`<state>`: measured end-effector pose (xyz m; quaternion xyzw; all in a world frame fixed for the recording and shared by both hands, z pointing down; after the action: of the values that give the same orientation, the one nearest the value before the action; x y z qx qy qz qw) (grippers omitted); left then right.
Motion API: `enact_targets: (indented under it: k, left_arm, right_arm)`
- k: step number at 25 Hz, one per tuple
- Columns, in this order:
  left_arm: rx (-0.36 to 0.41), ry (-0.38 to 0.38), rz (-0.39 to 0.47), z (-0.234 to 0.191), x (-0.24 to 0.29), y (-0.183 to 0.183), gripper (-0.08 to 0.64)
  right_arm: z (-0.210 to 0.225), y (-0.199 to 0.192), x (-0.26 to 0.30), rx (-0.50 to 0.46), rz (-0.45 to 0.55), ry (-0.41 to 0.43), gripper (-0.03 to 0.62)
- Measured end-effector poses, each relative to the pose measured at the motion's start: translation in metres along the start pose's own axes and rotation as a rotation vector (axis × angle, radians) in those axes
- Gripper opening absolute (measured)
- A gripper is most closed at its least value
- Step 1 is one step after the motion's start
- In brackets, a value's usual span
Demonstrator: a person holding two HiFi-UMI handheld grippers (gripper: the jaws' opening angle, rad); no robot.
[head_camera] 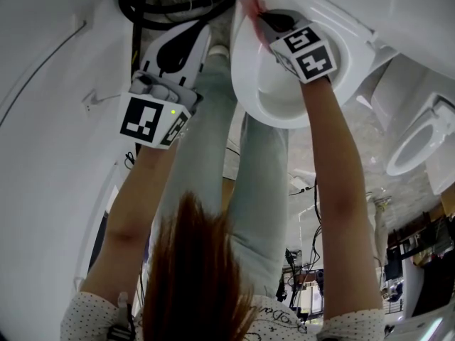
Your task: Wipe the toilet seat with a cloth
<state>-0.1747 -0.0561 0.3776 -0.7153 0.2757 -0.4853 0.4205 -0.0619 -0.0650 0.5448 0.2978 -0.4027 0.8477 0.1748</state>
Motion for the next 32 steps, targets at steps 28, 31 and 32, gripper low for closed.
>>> enact_targets:
  k: [28,31,32]
  left_arm:
    - [0.023,-0.035,-0.014,0.027,0.004,-0.003,0.003]
    - [0.025,-0.035,-0.015,0.028,0.004,-0.003,0.004]
    - [0.026,-0.035,-0.015,0.028,0.004,-0.003,0.003]
  right_arm:
    - [0.045,-0.017,-0.055,0.147,0.172,-0.147,0.02]
    - [0.051,-0.021,-0.063,0.158,0.187,-0.169,0.02]
    - [0.053,-0.023,-0.067,0.168,0.196,-0.177,0.02]
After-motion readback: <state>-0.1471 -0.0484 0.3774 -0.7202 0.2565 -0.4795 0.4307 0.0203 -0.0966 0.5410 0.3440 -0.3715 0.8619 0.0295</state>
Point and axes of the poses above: the fingertips, and each gripper's own axes: x forward along the fingers, z to its right, y out of its top, the point moved 3 cm from there along -x, backward along the fingers, and after that the axes turned 12 degrees about y, right-handed, at the moved point
